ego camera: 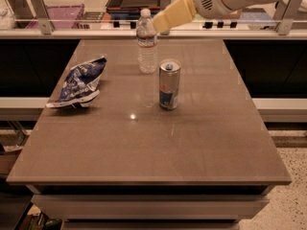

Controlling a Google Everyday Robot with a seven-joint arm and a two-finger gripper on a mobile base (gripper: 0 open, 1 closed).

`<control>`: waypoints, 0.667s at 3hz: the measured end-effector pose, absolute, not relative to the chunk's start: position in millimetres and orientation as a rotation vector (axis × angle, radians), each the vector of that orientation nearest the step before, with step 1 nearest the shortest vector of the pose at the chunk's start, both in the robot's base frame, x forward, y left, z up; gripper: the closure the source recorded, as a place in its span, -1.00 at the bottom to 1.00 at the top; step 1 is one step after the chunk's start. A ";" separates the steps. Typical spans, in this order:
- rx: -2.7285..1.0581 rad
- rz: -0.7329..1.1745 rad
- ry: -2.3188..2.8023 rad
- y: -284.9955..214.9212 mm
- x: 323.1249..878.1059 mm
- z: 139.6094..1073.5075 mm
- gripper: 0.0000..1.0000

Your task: Pick water bottle

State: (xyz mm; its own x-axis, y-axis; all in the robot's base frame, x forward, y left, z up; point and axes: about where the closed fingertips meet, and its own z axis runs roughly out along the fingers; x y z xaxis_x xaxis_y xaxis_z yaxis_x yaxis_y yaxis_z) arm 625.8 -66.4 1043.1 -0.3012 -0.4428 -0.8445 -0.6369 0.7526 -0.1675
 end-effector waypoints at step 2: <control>-0.832 0.342 1.897 -30.6 672.8 1036.8 -1.00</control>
Offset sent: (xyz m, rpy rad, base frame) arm 0.0785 0.0583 -0.0216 0.0911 0.0380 0.0955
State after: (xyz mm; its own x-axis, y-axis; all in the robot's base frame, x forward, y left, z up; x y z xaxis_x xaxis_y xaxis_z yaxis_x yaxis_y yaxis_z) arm 672.8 -30.6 1036.8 -0.2682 -0.3982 -0.8772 -0.6793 0.7238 -0.1209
